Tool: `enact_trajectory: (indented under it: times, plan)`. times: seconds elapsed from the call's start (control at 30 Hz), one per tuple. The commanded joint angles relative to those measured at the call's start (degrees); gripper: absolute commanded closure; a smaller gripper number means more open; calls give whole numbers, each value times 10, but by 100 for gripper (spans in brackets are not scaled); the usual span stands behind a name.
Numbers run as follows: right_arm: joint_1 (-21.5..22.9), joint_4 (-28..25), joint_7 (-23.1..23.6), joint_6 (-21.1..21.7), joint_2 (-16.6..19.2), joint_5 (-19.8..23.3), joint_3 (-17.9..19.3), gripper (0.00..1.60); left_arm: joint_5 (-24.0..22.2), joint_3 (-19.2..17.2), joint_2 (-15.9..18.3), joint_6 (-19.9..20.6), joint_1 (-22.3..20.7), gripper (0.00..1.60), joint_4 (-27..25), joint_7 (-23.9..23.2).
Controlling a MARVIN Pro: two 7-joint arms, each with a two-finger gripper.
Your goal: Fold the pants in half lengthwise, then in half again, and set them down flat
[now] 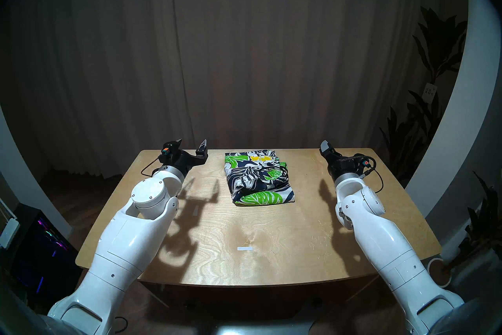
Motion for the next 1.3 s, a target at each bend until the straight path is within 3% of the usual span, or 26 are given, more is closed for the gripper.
enact_trajectory:
  times: [0.0, 0.2, 0.3, 0.43, 0.7, 0.93, 1.27]
  plan:
    - [67, 10, 26, 26, 32, -64, -13, 0, -27, -13, 24, 21, -10, 0, -18, -40]
    - [94, 39, 44, 62, 44, -72, -28, 0, -36, -18, 26, 37, -13, 0, -10, -49]
    - [94, 40, 63, 71, 53, -77, -34, 0, -28, -18, 16, 29, -13, 0, 2, -32]
    - [80, 38, 75, 70, 54, -70, -29, 0, -9, -27, -3, -15, 4, 0, 0, 7]
    - [60, 10, 72, 100, 75, -67, -25, 0, -20, -30, 9, -10, 24, 0, -12, -5]
    - [49, 11, 70, 94, 82, -80, -24, 0, -10, -33, 1, -14, 28, 0, -5, 14]
    - [43, 21, 74, 69, 82, -100, -23, 0, -12, -33, 3, -16, 25, 0, 2, 5]
